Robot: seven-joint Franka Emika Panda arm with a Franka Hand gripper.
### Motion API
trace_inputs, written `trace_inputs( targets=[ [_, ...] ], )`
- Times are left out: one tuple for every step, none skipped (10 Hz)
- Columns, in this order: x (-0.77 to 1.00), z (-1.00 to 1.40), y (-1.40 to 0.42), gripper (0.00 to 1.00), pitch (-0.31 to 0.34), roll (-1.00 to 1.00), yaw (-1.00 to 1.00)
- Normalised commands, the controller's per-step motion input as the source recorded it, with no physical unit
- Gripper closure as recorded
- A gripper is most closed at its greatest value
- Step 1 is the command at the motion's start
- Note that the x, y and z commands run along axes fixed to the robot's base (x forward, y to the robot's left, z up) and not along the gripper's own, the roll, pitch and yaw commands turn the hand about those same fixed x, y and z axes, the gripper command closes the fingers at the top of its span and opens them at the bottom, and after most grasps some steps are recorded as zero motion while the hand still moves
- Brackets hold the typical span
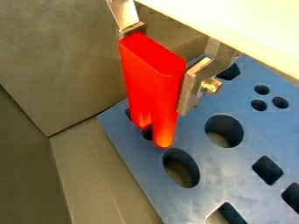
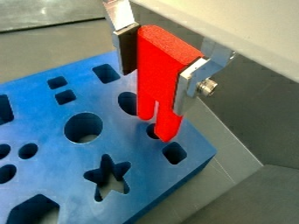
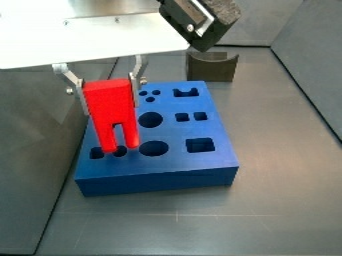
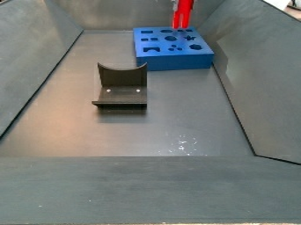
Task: Pick up the square-circle object. Move up. Place the square-circle object on the fixture. Regrasp the square-circle object. Move to above the board. Insert the square-circle object.
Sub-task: Insert the square-circle object.
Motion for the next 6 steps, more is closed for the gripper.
trace_inputs(
  targets=[
    [0.00, -0.64, -0.02, 1.00, -0.074, 0.11, 0.00],
    [-0.01, -0.90, 0.00, 1.00, -0.084, 0.20, 0.00],
    [0.00, -0.91, 0.00, 1.00, -0.074, 0.21, 0.00],
    [0.00, -0.87, 0.00, 1.00, -0.056, 0.24, 0.00],
    [0.00, -0.84, 0.00, 1.00, -0.047, 0.26, 0.00],
    [0.01, -0.81, -0.10, 1.00, -0.036, 0.28, -0.04]
  ],
)
